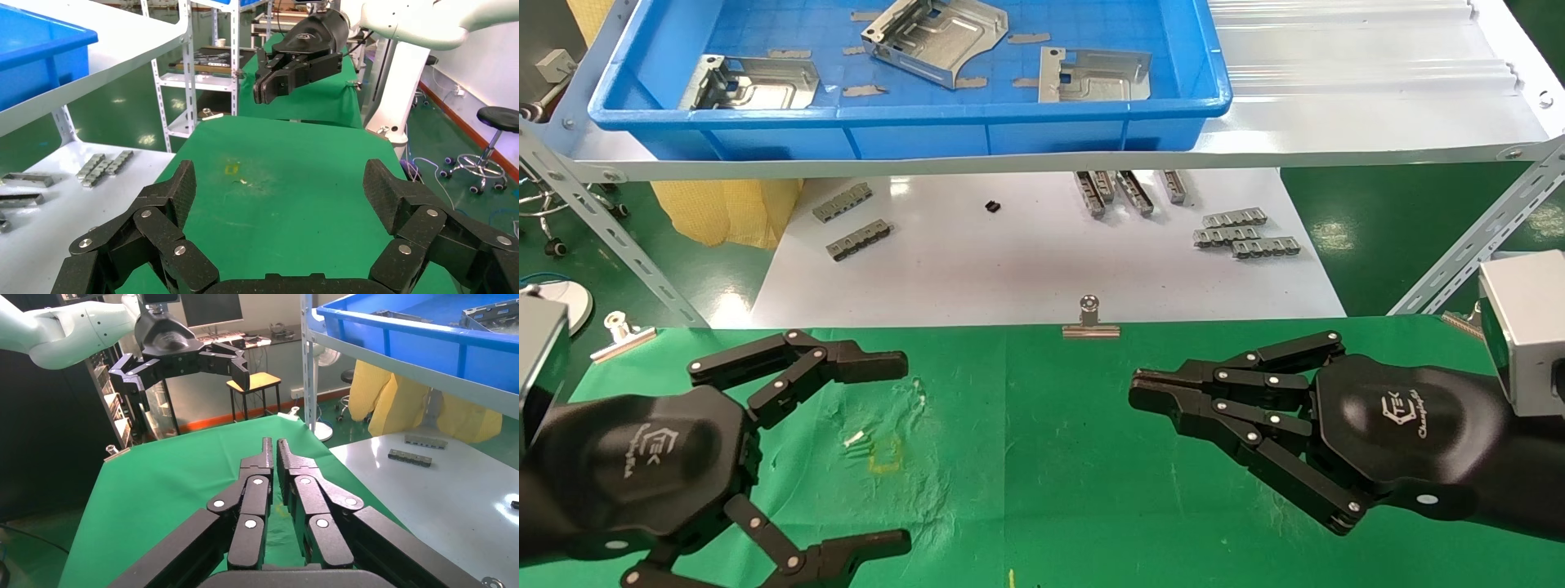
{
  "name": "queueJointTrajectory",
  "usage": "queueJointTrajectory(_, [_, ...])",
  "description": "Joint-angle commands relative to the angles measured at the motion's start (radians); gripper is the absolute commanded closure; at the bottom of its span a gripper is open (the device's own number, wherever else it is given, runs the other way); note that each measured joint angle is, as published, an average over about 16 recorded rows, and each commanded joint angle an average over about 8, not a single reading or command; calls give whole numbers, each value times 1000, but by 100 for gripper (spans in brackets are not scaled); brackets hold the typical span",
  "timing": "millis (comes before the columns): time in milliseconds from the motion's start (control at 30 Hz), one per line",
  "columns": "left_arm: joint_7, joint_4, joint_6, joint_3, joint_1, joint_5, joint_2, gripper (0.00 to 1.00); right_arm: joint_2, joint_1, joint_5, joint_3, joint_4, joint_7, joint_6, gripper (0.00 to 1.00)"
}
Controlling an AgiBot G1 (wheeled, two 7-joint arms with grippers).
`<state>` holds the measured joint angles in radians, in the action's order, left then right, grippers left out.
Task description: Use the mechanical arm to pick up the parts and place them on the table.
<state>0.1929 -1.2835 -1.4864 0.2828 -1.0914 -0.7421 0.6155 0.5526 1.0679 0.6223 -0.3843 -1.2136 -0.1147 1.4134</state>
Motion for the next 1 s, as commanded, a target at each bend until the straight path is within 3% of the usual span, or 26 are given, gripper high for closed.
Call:
queueJointTrajectory(33, [-1, -1, -2, 0, 4, 2, -1, 0, 0, 0, 0, 0, 0, 0, 0, 100])
queueJointTrajectory(200, [23, 7, 34, 10, -79, -46, 17, 0, 0, 0, 0, 0, 0, 0, 0, 100])
queueJointTrajectory(400, [68, 107, 81, 55, -307, -171, 94, 0, 0, 0, 0, 0, 0, 0, 0, 100])
queueJointTrajectory(600, [44, 393, 119, 131, -575, -335, 244, 0, 0, 0, 0, 0, 0, 0, 0, 100])
queueJointTrajectory(767, [-24, 704, 276, 178, -754, -468, 392, 0, 0, 0, 0, 0, 0, 0, 0, 99])
queueJointTrajectory(833, [-47, 815, 370, 192, -808, -513, 452, 0, 0, 0, 0, 0, 0, 0, 0, 88])
queueJointTrajectory(1000, [-86, 1035, 571, 220, -901, -588, 584, 2, 0, 0, 0, 0, 0, 0, 0, 26])
